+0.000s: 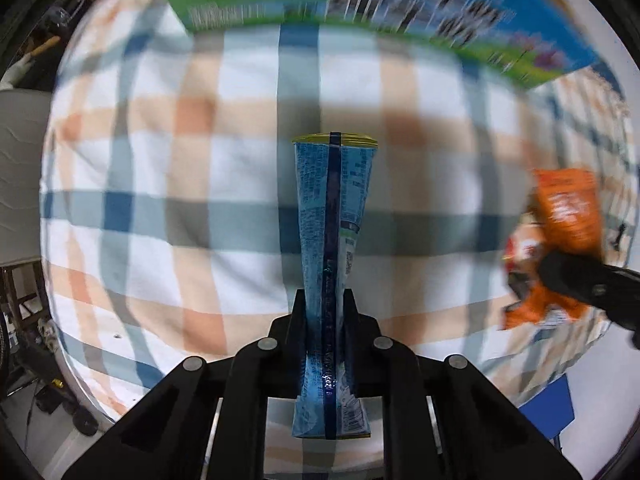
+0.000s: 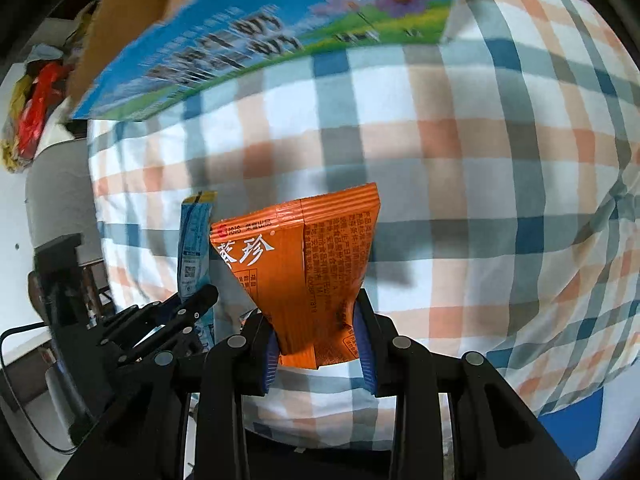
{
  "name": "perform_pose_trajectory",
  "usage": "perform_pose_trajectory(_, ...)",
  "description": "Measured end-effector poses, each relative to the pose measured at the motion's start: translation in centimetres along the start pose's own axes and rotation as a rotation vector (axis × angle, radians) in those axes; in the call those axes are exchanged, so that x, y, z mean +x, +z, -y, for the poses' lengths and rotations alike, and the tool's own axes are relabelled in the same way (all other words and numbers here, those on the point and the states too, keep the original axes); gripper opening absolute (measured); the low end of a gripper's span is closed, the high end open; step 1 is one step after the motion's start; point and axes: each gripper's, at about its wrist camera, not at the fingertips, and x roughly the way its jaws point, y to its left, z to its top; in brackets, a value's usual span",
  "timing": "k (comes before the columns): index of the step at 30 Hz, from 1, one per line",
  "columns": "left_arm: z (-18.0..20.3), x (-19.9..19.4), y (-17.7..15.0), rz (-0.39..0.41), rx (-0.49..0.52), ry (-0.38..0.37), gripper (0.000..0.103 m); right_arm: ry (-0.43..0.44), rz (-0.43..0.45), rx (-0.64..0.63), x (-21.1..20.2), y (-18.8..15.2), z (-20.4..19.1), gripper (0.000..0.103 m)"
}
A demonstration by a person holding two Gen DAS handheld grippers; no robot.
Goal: Organize soft objects
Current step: 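Carry the blue snack and orange bag into the box and release both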
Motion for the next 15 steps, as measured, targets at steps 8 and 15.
perform_pose_trajectory(8,1.4,-11.8,2.3,0.212,0.033,-0.086,0.012,0.076,0.084,-0.075,-6.5,0.3,-3.0,0.035)
perform_pose_trajectory(15,2.3,-17.8,8.8,0.310,0.059,-0.075,0.012,0.097,0.175,-0.136,-13.0,2.9,-5.6,0.035)
